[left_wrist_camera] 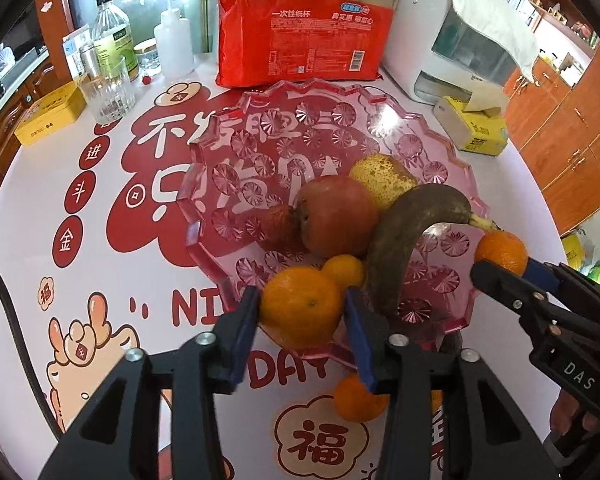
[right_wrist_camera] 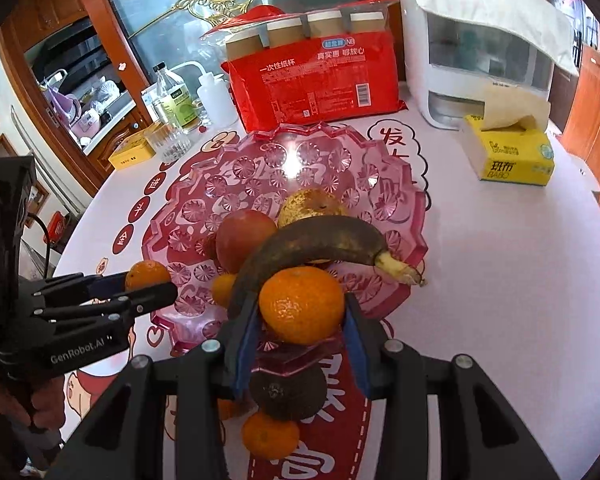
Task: Organize fruits
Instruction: 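Lift both mandarins into the pink bowl and open both tools, then withdraw both tools and approach the last mandarins beside the avocado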
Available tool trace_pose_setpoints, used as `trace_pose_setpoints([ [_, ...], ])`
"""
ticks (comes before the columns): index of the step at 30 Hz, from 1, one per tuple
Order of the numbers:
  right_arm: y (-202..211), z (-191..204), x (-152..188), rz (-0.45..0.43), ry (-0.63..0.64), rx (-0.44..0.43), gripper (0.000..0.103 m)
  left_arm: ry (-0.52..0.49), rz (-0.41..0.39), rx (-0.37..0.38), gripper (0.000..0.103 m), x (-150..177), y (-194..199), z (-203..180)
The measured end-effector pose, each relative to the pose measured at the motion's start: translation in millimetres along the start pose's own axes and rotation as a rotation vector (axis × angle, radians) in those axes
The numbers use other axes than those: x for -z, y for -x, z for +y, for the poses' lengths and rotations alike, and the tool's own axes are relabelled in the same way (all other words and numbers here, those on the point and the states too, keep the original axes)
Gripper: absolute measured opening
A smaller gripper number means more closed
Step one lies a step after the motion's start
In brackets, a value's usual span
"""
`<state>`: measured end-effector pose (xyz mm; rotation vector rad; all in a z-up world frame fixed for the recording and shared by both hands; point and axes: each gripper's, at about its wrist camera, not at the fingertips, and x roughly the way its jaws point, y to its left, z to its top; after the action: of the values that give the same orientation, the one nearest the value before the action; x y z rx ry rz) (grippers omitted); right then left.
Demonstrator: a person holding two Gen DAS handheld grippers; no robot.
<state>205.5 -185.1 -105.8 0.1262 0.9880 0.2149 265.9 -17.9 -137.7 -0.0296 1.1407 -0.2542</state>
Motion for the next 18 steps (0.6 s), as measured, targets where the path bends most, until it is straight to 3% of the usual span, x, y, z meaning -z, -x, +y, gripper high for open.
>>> trace_pose_setpoints([
  [9,6,1,0,-0.012,-0.001,-0.021,0.045,0.005,-0.027,0.017,0.067,2,14,0],
  [18,30,3,5,-0.051,-0.005,-0.022,0.046,0.013,-0.047,0.02,0.07,17,38,-4],
])
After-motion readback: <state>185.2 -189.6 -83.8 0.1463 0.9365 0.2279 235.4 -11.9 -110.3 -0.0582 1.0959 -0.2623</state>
